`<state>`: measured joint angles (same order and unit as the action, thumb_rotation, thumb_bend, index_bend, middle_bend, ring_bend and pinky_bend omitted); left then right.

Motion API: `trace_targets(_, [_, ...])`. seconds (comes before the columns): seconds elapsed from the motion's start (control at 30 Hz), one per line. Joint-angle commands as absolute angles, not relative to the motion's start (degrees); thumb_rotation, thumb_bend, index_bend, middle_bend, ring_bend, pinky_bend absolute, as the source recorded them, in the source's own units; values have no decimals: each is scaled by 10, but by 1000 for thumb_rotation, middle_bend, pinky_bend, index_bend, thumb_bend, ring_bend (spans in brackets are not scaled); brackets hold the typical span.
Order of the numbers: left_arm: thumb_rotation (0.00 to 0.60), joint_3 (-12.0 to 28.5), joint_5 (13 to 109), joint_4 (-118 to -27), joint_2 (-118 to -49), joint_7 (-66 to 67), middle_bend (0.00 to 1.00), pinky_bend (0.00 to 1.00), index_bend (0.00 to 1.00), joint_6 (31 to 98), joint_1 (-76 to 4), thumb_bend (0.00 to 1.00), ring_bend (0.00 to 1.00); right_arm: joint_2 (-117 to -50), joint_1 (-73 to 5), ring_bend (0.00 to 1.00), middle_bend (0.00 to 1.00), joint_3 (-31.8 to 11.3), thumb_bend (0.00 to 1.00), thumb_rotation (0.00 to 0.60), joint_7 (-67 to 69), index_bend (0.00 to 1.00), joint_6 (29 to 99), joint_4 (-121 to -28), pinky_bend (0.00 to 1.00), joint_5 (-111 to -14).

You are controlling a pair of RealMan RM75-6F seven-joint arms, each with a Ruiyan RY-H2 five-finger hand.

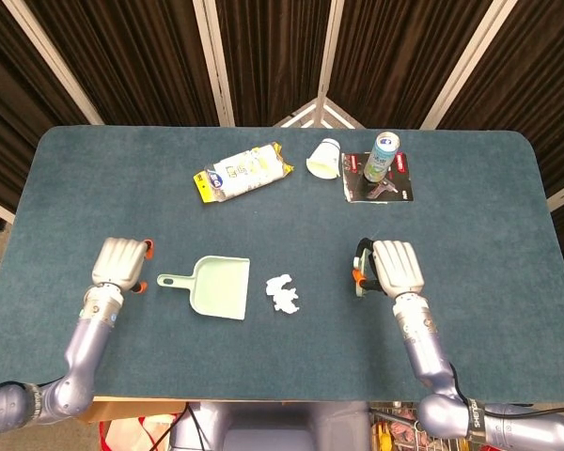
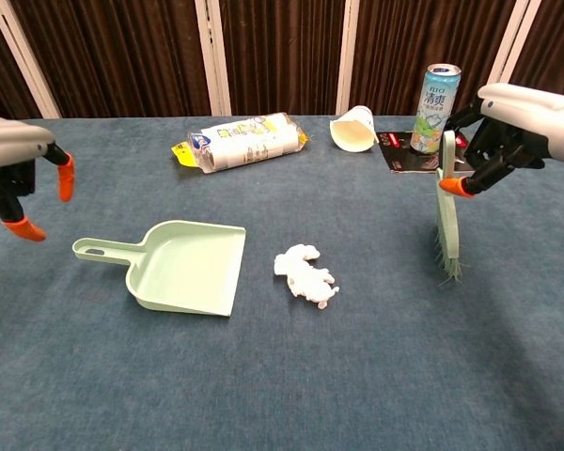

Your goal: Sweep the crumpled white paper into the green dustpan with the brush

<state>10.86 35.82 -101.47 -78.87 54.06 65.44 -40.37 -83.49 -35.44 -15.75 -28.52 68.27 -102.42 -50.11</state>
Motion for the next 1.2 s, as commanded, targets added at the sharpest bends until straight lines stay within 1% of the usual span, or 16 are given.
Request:
trace_targets(0.03, [600, 100, 344, -1001, -814, 548, 1000, 989, 432, 660, -418, 236, 1000, -834, -355, 910, 879, -156, 508, 600, -284, 823, 684, -1025, 902, -501])
trace_targets(0.3, [600, 86, 328, -981, -860, 564, 1000, 991, 433, 669, -438, 298, 1000, -832, -355, 910, 878, -152, 511, 600, -282, 823, 687, -1026, 902, -500])
trace_targets(0.53, [600, 91, 309, -949, -902, 564, 1000, 991, 434, 674, -454, 300, 1000, -830, -355, 910, 879, -148, 512, 600, -279, 826, 687, -1022, 902, -499])
trace_targets(0.6, [600, 92, 302, -942, -911, 567, 1000, 991, 437, 675, -460, 319, 1000, -829, -355, 910, 878, -148, 513, 600, -278, 826, 687, -1021, 902, -499])
trace_targets(0.63, [600, 93, 299, -939, -915, 569, 1000, 992, 442, 675, -463, 344, 1000, -828, -355, 910, 878, -147, 513, 600, -278, 826, 687, -1021, 902, -499])
trace_targets(0.7, [600, 95, 293, -934, -923, 571, 1000, 995, 481, 676, -468, 413, 1000, -827, -355, 910, 879, -146, 518, 600, -278, 826, 687, -1021, 902, -500])
trace_targets(0.77, [600, 97, 290, -931, -929, 570, 1000, 1000, 567, 677, -471, 489, 1000, -826, -355, 910, 879, -145, 530, 600, -278, 826, 688, -1023, 902, -501])
trace_targets(0.83, [600, 98, 293, -930, -935, 568, 1000, 1000, 619, 681, -474, 519, 1000, -824, -355, 910, 879, -145, 545, 600, -277, 826, 688, -1024, 901, -500])
trace_targets(0.97, [600, 101, 296, -935, -939, 566, 1000, 1000, 650, 690, -479, 542, 1000, -824, -355, 910, 878, -144, 555, 600, -277, 831, 688, -1028, 902, -498])
trace_targets(1.2, [600, 111, 284, -953, -937, 575, 1000, 1000, 658, 703, -490, 542, 1000, -832, -358, 910, 879, -138, 556, 600, -282, 832, 693, -1046, 902, -504])
